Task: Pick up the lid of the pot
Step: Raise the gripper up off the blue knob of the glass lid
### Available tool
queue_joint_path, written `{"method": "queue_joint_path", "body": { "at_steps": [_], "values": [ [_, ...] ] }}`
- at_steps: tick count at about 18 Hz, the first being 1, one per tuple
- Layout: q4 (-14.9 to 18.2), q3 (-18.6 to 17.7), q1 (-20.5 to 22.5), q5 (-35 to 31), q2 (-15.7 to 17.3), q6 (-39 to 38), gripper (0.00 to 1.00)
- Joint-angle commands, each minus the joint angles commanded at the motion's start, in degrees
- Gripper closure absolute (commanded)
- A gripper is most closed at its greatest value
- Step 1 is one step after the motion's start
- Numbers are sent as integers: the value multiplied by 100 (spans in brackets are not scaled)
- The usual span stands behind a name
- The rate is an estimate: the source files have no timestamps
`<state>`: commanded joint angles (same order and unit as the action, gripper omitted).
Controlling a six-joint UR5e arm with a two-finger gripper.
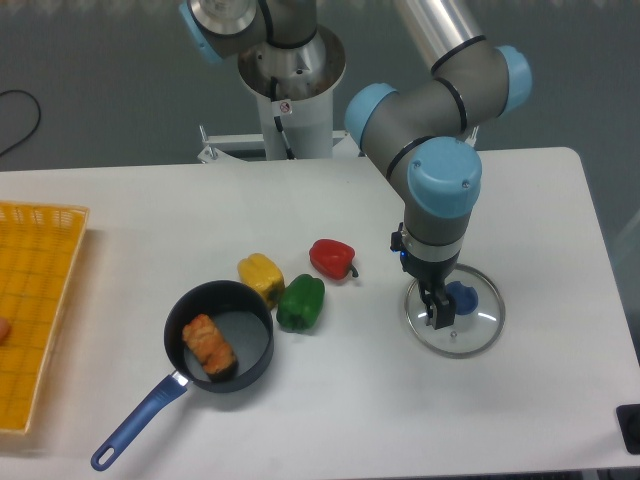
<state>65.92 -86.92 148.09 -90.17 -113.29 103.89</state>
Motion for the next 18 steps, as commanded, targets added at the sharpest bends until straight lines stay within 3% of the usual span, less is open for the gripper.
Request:
{"method": "queue_joint_path", "body": {
  "at_steps": [10, 14, 18],
  "values": [
    [-17, -70, 0, 0, 18, -53, 0],
    [-35, -87, 193, 53, 61, -17, 0],
    [-53, -53, 676, 193, 70, 210, 0]
  ]
}}
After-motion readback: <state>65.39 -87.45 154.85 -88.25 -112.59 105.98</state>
